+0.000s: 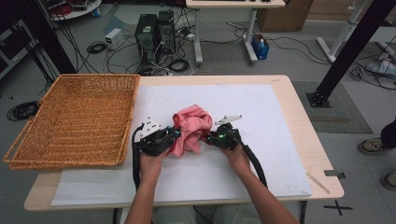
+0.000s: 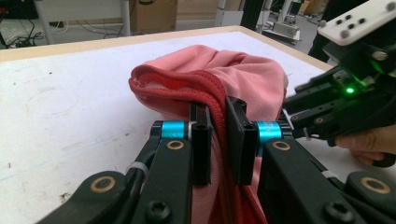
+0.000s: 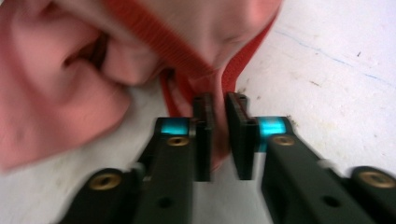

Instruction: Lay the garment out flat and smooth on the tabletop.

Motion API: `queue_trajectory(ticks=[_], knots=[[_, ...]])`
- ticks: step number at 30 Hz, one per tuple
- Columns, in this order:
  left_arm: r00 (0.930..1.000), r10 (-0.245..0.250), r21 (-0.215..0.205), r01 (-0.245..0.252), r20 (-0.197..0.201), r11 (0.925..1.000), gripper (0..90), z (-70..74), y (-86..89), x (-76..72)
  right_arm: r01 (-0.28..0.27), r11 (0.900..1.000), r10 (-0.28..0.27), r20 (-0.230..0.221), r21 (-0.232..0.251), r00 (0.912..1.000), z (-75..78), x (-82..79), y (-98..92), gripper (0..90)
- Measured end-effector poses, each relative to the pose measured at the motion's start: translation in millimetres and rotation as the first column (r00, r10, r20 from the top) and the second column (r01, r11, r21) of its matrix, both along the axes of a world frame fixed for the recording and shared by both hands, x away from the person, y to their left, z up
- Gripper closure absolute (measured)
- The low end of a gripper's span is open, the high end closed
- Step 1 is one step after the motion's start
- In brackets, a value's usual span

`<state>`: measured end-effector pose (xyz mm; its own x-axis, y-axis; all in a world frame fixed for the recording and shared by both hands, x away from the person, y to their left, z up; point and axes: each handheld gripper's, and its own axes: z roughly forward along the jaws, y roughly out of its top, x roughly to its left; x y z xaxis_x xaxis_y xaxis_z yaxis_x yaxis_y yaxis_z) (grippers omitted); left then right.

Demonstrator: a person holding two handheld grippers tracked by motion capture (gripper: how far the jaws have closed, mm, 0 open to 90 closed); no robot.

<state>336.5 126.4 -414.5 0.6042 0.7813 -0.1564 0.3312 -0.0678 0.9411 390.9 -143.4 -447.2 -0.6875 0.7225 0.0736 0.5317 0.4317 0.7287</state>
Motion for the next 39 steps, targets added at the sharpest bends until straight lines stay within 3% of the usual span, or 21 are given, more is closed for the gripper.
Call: queue_trajectory(ticks=[2,7,8,9,11,12,13,14,15,18,20,22,23,26,27,28,29,33,37,38,39], knots=[[1.0000,0.004,-0.001,-0.004,0.000,1.0000,80.8,0.0,0.5,-0.1,-0.010,0.999,0.009,-0.006,-0.035,0.9999,4.5,-4.8,-3.4,85.9],[0.9999,0.010,0.001,-0.010,-0.006,1.0000,80.8,-2.3,3.9,-4.3,0.035,0.999,-0.036,0.017,0.036,0.9992,13.1,-26.7,-41.9,86.2],[0.9998,0.012,-0.007,-0.013,-0.017,0.9999,80.8,-5.1,5.9,-5.8,0.081,0.994,-0.082,0.018,0.080,0.9964,14.5,-42.2,-70.2,86.3],[0.9998,0.012,-0.007,-0.013,-0.017,0.9999,80.8,-5.1,5.9,-5.8,0.081,0.994,-0.082,0.018,0.080,0.9964,14.5,-42.2,-70.2,86.3],[0.9994,-0.002,-0.010,0.002,-0.035,0.9999,80.8,-9.2,5.1,-8.0,0.150,0.981,-0.151,0.004,0.121,0.9885,13.9,-64.7,-113.4,86.4],[0.9994,-0.002,-0.010,0.002,-0.035,0.9999,80.8,-9.2,5.1,-8.0,0.150,0.981,-0.151,0.004,0.121,0.9885,13.9,-64.7,-113.4,86.4],[0.9994,-0.005,-0.002,0.005,-0.035,1.0000,80.8,-9.9,4.2,-8.7,0.182,0.976,-0.184,0.005,0.120,0.9828,14.5,-78.5,-135.8,86.4],[0.9993,-0.009,-0.004,0.009,-0.037,1.0000,80.8,-10.5,3.1,-9.1,0.182,0.976,-0.184,0.005,0.120,0.9828,14.5,-78.5,-135.8,86.4],[0.9992,-0.011,-0.001,0.011,-0.039,0.9999,80.1,-10.6,2.0,-9.4,0.205,0.973,-0.208,0.017,0.108,0.9779,16.4,-90.5,-151.4,86.3],[0.9985,0.011,0.000,-0.011,-0.054,0.9999,61.2,-9.1,-1.8,-8.4,0.196,0.977,-0.199,0.023,0.086,0.9797,19.5,-107.0,-161.2,86.2],[0.9984,0.019,-0.013,-0.020,-0.053,0.9997,54.8,-8.3,-1.7,-8.5,0.191,0.979,-0.194,0.029,0.071,0.9807,20.3,-111.2,-161.2,86.1],[0.9992,0.036,-0.033,-0.037,-0.014,0.9988,50.1,-4.1,0.1,-11.3,0.216,0.976,-0.218,0.051,0.033,0.9747,23.6,-116.7,-159.7,81.2],[0.9990,0.045,-0.035,-0.044,0.006,0.9984,48.6,-1.5,0.9,-12.9,0.236,0.971,-0.238,0.051,0.045,0.9698,25.8,-116.0,-159.0,71.5],[0.9995,0.030,-0.025,-0.029,0.014,0.9993,48.4,2.4,0.1,-12.7,0.252,0.964,-0.257,0.051,0.090,0.9651,32.0,-109.0,-155.5,63.3],[0.9997,0.020,-0.013,-0.020,0.012,0.9997,48.0,2.6,-0.8,-12.1,0.237,0.965,-0.245,0.061,0.114,0.9676,38.7,-96.8,-144.8,55.3],[0.9998,0.015,-0.008,-0.015,0.011,0.9999,48.0,2.3,-2.0,-11.8,0.237,0.965,-0.245,0.061,0.114,0.9676,38.7,-96.8,-144.8,55.3],[0.9999,0.007,0.003,-0.007,0.008,1.0000,48.0,1.6,-4.1,-11.6,0.193,0.974,-0.202,0.069,0.121,0.9769,44.7,-82.8,-126.8,53.6],[1.0000,-0.002,0.003,0.002,0.002,1.0000,48.0,1.2,-5.1,-12.4,0.074,0.995,-0.079,0.071,0.067,0.9944,43.2,-53.4,-80.8,48.8],[1.0000,-0.008,0.012,0.008,0.001,0.9999,48.0,1.8,-4.3,-14.4,0.059,0.998,-0.060,0.049,0.021,0.9970,34.2,-38.4,-61.0,47.2],[1.0000,-0.007,0.017,0.007,0.001,0.9998,48.0,1.9,-4.1,-15.2,0.067,0.997,-0.066,0.019,-0.034,0.9976,21.6,-22.8,-47.5,47.7],[1.0000,-0.009,0.018,0.009,0.001,0.9998,48.0,1.9,-3.4,-15.8,0.065,0.996,-0.064,0.006,-0.061,0.9979,16.7,-18.4,-44.4,58.3]])
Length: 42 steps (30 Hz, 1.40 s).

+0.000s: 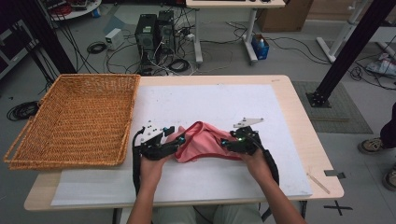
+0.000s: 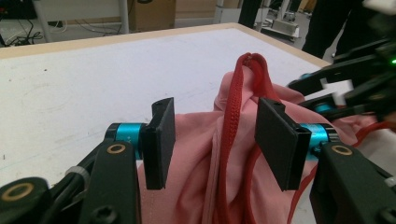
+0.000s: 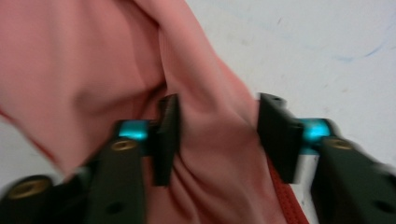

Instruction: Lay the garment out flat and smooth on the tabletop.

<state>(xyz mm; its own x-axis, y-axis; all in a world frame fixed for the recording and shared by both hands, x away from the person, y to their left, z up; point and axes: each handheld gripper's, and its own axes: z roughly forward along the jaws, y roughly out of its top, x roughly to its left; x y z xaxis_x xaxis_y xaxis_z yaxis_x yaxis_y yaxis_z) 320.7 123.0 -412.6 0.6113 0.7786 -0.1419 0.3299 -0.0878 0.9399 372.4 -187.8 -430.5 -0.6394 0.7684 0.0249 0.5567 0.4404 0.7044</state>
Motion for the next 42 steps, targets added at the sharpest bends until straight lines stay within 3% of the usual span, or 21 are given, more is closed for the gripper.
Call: queue_trajectory(ticks=[2,4,7,9,12,14,16,17,19,21,24,26,28,30,31,33,35,36,37,39,42], knots=[[1.0000,0.002,-0.001,-0.002,-0.001,1.0000,48.0,-0.1,1.4,-1.4,-0.035,0.999,0.034,-0.024,-0.040,0.9991,-5.1,2.9,0.7,84.1],[1.0000,0.001,-0.002,-0.001,-0.001,1.0000,48.0,-0.1,2.7,-2.9,-0.028,0.999,0.028,0.002,-0.015,0.9996,-1.3,-2.8,-8.4,87.0],[1.0000,-0.004,0.001,0.004,-0.005,1.0000,48.0,-0.9,2.3,-4.6,0.072,0.996,-0.075,0.073,0.045,0.9945,7.3,-23.6,-38.4,87.3],[0.9998,-0.013,0.000,0.013,-0.014,0.9999,47.2,-2.2,-0.6,-4.4,0.160,0.984,-0.168,0.100,0.080,0.9808,7.6,-42.0,-63.6,87.3],[0.9988,-0.040,0.007,0.040,-0.026,0.9992,46.1,-3.5,-8.6,-2.5,0.254,0.964,-0.259,0.064,0.081,0.9637,3.5,-62.7,-93.1,87.0],[0.9973,-0.060,0.009,0.060,-0.042,0.9981,43.6,-5.2,-16.6,-0.3,0.235,0.968,-0.237,0.014,0.085,0.9715,2.9,-70.4,-103.2,83.1],[0.9938,-0.084,0.012,0.085,-0.073,0.9963,40.8,-8.3,-24.9,3.6,0.206,0.966,-0.213,0.024,0.156,0.9768,10.4,-76.7,-109.9,67.2],[0.9927,-0.089,0.021,0.091,-0.082,0.9956,39.5,-10.2,-29.3,5.2,0.208,0.959,-0.222,0.052,0.194,0.9737,16.8,-78.8,-112.4,62.1],[0.9907,-0.090,0.033,0.094,-0.102,0.9951,38.0,-13.6,-36.5,8.3,0.230,0.951,-0.262,0.141,0.209,0.9548,31.9,-80.9,-111.9,56.0],[0.9888,-0.090,0.050,0.096,-0.119,0.9941,37.2,-16.1,-41.6,10.5,0.168,0.961,-0.210,0.186,0.221,0.9599,45.7,-77.9,-102.4,53.7],[0.9862,-0.101,0.082,0.113,-0.131,0.9902,37.2,-18.5,-46.2,11.5,-0.046,0.984,0.013,0.193,0.171,0.9811,52.1,-63.1,-69.2,51.8],[0.9873,-0.094,0.081,0.105,-0.128,0.9912,37.2,-18.4,-45.6,10.6,-0.174,0.978,0.151,0.178,0.118,0.9723,46.7,-49.9,-42.2,52.0],[0.9896,-0.080,0.076,0.089,-0.120,0.9931,37.2,-16.8,-42.2,9.0,-0.241,0.969,0.232,0.139,0.053,0.9628,36.2,-37.4,-17.3,56.8],[0.9922,-0.061,0.066,0.068,-0.109,0.9954,37.2,-15.0,-37.3,7.3,-0.302,0.953,0.301,0.055,0.015,0.9521,25.1,-27.4,-0.8,77.3],[0.9931,-0.055,0.062,0.062,-0.103,0.9962,37.2,-14.2,-34.3,6.3,-0.312,0.950,0.312,0.041,-0.014,0.9492,21.9,-26.4,3.3,84.9],[0.9947,-0.040,0.056,0.045,-0.095,0.9974,37.1,-13.4,-28.1,4.5,-0.267,0.963,0.268,0.084,-0.021,0.9597,23.2,-27.9,-0.8,86.9],[0.9955,-0.025,0.049,0.029,-0.091,0.9983,37.2,-13.9,-22.9,3.7,-0.147,0.988,0.137,0.167,0.043,0.9763,28.2,-31.0,-19.4,87.0],[0.9957,-0.016,0.042,0.020,-0.091,0.9989,37.1,-14.3,-21.4,3.7,-0.064,0.996,0.049,0.196,0.068,0.9793,29.8,-31.6,-30.6,86.9],[0.9957,-0.015,0.032,0.018,-0.092,0.9993,37.2,-14.7,-20.9,4.0,0.033,0.995,-0.052,0.216,0.091,0.9749,30.2,-31.7,-43.0,86.8],[0.9954,-0.027,0.027,0.029,-0.092,0.9992,37.2,-14.9,-23.3,4.4,0.207,0.973,-0.225,0.218,0.101,0.9498,27.8,-30.5,-66.2,86.5],[0.9924,-0.073,0.011,0.074,-0.100,0.9972,37.2,-15.9,-33.8,5.7,0.319,0.945,-0.326,0.164,0.069,0.9311,19.5,-26.5,-90.0,83.8]])
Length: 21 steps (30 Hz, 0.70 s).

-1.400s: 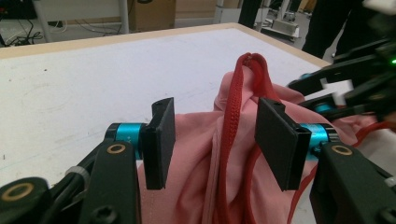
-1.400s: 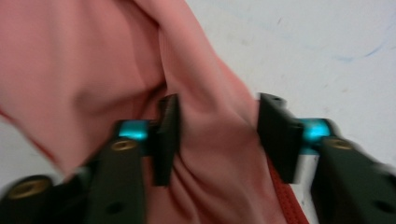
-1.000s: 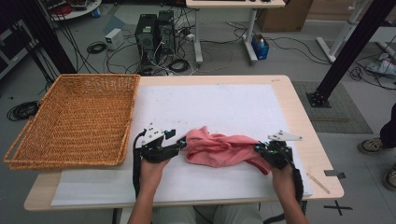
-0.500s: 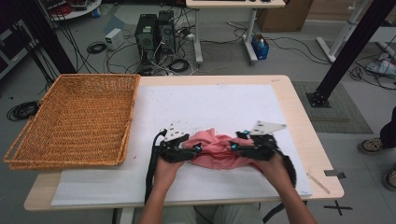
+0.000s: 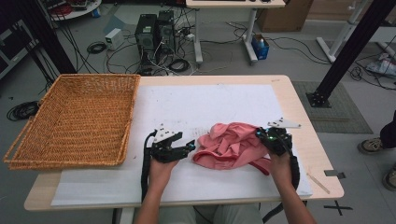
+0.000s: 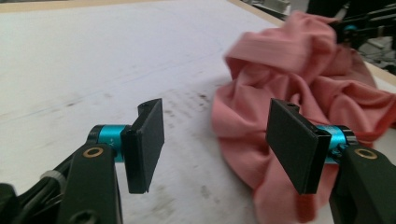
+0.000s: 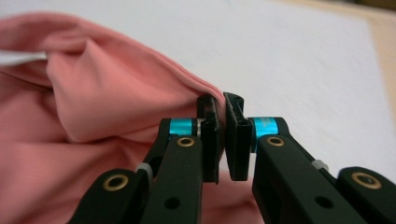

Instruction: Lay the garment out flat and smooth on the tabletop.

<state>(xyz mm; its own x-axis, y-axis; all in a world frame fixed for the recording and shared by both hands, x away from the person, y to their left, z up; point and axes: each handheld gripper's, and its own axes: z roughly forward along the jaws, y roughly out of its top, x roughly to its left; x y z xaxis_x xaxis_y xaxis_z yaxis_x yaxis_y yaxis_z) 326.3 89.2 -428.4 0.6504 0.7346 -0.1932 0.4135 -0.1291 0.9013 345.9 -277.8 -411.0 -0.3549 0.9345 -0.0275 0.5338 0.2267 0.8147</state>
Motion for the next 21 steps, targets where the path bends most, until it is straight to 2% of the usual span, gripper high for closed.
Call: queue_trajectory(ticks=[1,3,4,6,8,10,11,12,13,14,15,16,17,19,21], knots=[[0.9998,-0.022,0.000,0.022,-0.001,0.9998,37.2,-0.3,-5.0,0.8,0.017,1.000,-0.017,-0.009,0.012,0.9998,-0.9,-0.7,-5.3,83.2],[0.9974,-0.071,0.007,0.071,-0.012,0.9975,37.2,-1.8,-16.3,2.8,0.028,0.998,-0.029,0.009,0.052,0.9995,2.4,-3.5,-13.6,76.6],[0.9957,-0.091,0.012,0.091,-0.021,0.9958,37.2,-2.6,-22.4,4.4,0.021,0.997,-0.022,0.017,0.080,0.9996,5.8,-4.7,-15.5,71.3],[0.9930,-0.114,0.028,0.115,-0.030,0.9930,37.2,-3.7,-34.5,9.4,-0.035,0.990,0.032,0.022,0.136,0.9992,12.2,-2.9,-14.6,61.8],[0.9910,-0.126,0.050,0.128,-0.045,0.9905,37.2,-3.5,-45.3,17.2,-0.095,0.985,0.093,0.020,0.144,0.9955,16.6,1.9,-5.7,52.1],[0.9903,-0.120,0.067,0.124,-0.070,0.9900,37.2,-5.4,-55.4,25.8,-0.155,0.981,0.154,0.012,0.114,0.9879,19.6,8.5,8.9,48.8],[0.9891,-0.115,0.091,0.124,-0.092,0.9882,37.2,-7.4,-61.2,30.6,-0.185,0.978,0.185,0.014,0.091,0.9827,19.7,11.8,17.0,46.7],[0.9866,-0.115,0.135,0.130,-0.116,0.9823,37.2,-9.6,-66.4,35.2,-0.207,0.975,0.208,0.000,0.079,0.9782,18.2,16.3,24.4,46.3],[0.9832,-0.124,0.168,0.146,-0.134,0.9750,40.2,-11.4,-70.5,38.4,-0.215,0.975,0.217,-0.027,0.061,0.9758,15.3,21.5,30.2,46.9],[0.9821,-0.137,0.192,0.160,-0.130,0.9682,56.1,-12.2,-72.5,39.2,-0.211,0.977,0.212,-0.052,0.032,0.9758,11.4,26.7,33.6,51.0],[0.9841,-0.134,0.206,0.156,-0.117,0.9662,71.8,-12.0,-72.6,38.5,-0.203,0.979,0.203,-0.079,0.016,0.9760,7.8,31.7,33.3,64.6],[0.9845,-0.133,0.194,0.154,-0.115,0.9688,80.0,-11.1,-70.8,37.9,-0.187,0.982,0.187,-0.100,0.007,0.9772,5.6,34.8,30.1,80.0],[0.9838,-0.139,0.196,0.160,-0.113,0.9675,82.4,-9.5,-68.0,36.8,-0.169,0.986,0.169,-0.098,0.004,0.9807,4.4,36.1,24.3,86.2],[0.9862,-0.135,0.200,0.152,-0.096,0.9679,83.7,-6.2,-59.2,32.7,-0.105,0.994,0.104,-0.083,-0.006,0.9910,3.8,36.0,8.4,87.4],[0.9912,-0.100,0.169,0.113,-0.087,0.9790,84.0,-4.5,-44.4,28.6,-0.035,0.999,0.035,-0.063,-0.004,0.9974,2.5,34.5,-10.3,87.5]])
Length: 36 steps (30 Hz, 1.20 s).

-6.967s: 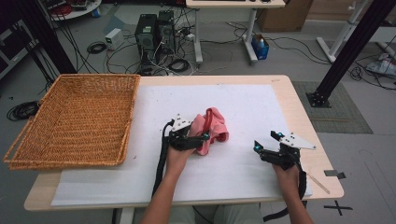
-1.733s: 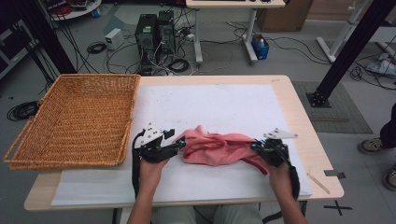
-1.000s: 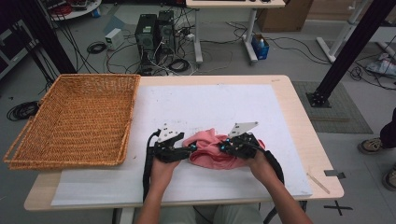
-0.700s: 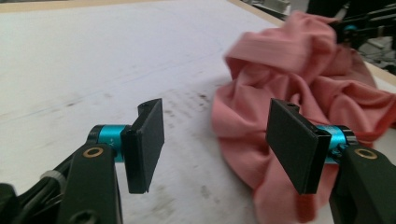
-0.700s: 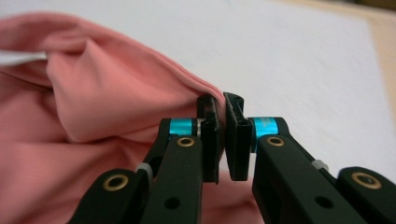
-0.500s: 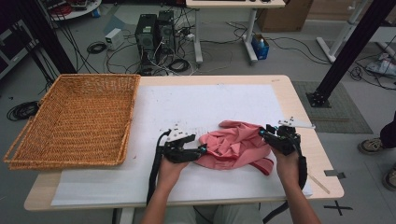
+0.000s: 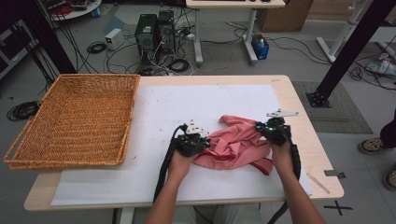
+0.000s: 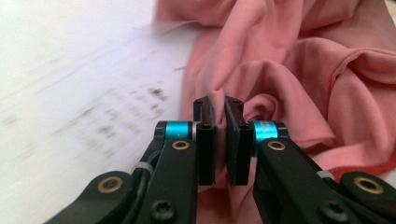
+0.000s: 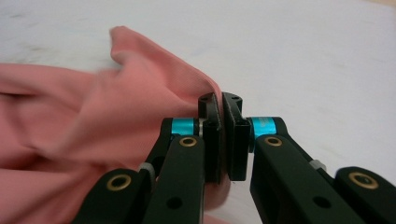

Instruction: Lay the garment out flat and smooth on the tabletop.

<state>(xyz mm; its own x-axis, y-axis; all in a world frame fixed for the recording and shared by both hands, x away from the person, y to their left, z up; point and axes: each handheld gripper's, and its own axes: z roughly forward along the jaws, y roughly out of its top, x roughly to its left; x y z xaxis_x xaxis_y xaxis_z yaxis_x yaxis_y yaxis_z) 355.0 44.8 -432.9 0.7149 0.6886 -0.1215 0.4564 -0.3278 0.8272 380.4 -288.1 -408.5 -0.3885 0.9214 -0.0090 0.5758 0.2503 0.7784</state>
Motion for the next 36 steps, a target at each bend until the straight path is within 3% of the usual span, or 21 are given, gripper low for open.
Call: queue_trajectory(ticks=[2,4,6,7,10,12,13,15,17,18,20,21,23,24,25,26,30,33,34,36], knots=[[0.9988,0.048,-0.044,-0.048,0.005,0.9979,84.5,0.0,16.2,-3.5,0.062,0.998,-0.062,0.004,0.019,0.9980,-2.7,-0.6,-16.5,87.3],[0.9967,0.080,-0.065,-0.080,0.011,0.9947,85.5,0.8,29.4,-6.9,0.064,0.997,-0.062,-0.024,0.052,0.9978,-5.5,0.5,-24.2,82.5],[0.9949,0.099,-0.085,-0.097,0.020,0.9917,85.5,2.9,39.6,-9.7,0.069,0.993,-0.066,-0.035,0.097,0.9972,-4.6,0.1,-22.6,60.4],[0.9938,0.109,-0.093,-0.106,0.025,0.9900,85.5,4.6,44.5,-11.0,0.061,0.990,-0.058,-0.022,0.130,0.9981,-1.6,-2.0,-20.0,58.1],[0.9885,0.148,-0.127,-0.143,0.031,0.9815,85.4,8.5,59.3,-12.4,-0.018,0.986,0.010,0.046,0.168,0.9989,13.1,-12.6,0.1,55.8],[0.9845,0.173,-0.144,-0.167,0.031,0.9755,85.2,9.3,68.1,-11.4,-0.109,0.979,0.099,0.065,0.174,0.9930,21.4,-19.5,20.8,54.9],[0.9802,0.196,-0.161,-0.189,0.028,0.9687,81.7,9.2,71.4,-10.3,-0.151,0.975,0.141,0.072,0.160,0.9873,24.0,-22.9,31.8,54.7],[0.9679,0.251,-0.189,-0.245,0.010,0.9511,56.7,9.9,78.3,-8.5,-0.220,0.963,0.208,0.090,0.154,0.9740,27.3,-29.4,50.4,54.2],[0.9644,0.263,-0.185,-0.254,0.027,0.9494,54.5,11.6,82.5,-9.8,-0.255,0.952,0.239,0.107,0.172,0.9651,30.6,-35.6,62.7,53.7],[0.9658,0.256,-0.176,-0.246,0.041,0.9533,54.4,13.1,84.7,-11.1,-0.275,0.943,0.258,0.111,0.187,0.9597,32.3,-38.1,66.8,53.7],[0.9657,0.254,-0.176,-0.241,0.053,0.9542,54.2,14.5,86.0,-12.7,-0.370,0.905,0.353,0.114,0.208,0.9286,33.5,-43.5,74.9,54.0],[0.9660,0.252,-0.177,-0.238,0.059,0.9550,53.9,14.8,86.5,-13.0,-0.435,0.876,0.424,0.095,0.209,0.9005,32.1,-46.3,80.7,53.7],[0.9678,0.243,-0.181,-0.228,0.066,0.9568,53.7,14.4,87.1,-12.5,-0.540,0.828,0.539,0.050,0.155,0.8409,23.7,-53.0,94.8,51.2],[0.9685,0.240,-0.179,-0.224,0.068,0.9579,53.7,14.0,87.0,-12.2,-0.573,0.809,0.575,0.029,0.129,0.8179,16.9,-55.8,101.2,49.9],[0.9694,0.235,-0.179,-0.219,0.071,0.9590,53.7,13.6,86.8,-11.6,-0.593,0.798,0.596,-0.002,0.108,0.8027,9.4,-57.2,106.6,48.7],[0.9696,0.234,-0.180,-0.219,0.071,0.9590,53.2,13.1,86.2,-11.2,-0.603,0.794,0.606,-0.025,0.082,0.7951,1.7,-58.2,111.2,47.6],[0.9710,0.225,-0.175,-0.209,0.080,0.9621,51.2,12.8,85.4,-10.3,-0.621,0.784,0.617,-0.113,-0.004,0.7791,-22.6,-58.1,125.5,47.4],[0.9702,0.229,-0.181,-0.212,0.079,0.9603,49.5,13.1,86.3,-10.4,-0.644,0.763,0.634,-0.140,-0.050,0.7610,-33.3,-59.9,132.6,50.5],[0.9699,0.230,-0.182,-0.213,0.079,0.9599,49.5,13.5,86.3,-10.5,-0.644,0.764,0.634,-0.133,-0.045,0.7617,-33.5,-59.6,132.6,53.3],[0.9705,0.226,-0.180,-0.209,0.083,0.9613,49.5,14.6,85.8,-10.5,-0.646,0.761,0.635,-0.134,-0.059,0.7606,-32.9,-59.1,132.3,73.5]])
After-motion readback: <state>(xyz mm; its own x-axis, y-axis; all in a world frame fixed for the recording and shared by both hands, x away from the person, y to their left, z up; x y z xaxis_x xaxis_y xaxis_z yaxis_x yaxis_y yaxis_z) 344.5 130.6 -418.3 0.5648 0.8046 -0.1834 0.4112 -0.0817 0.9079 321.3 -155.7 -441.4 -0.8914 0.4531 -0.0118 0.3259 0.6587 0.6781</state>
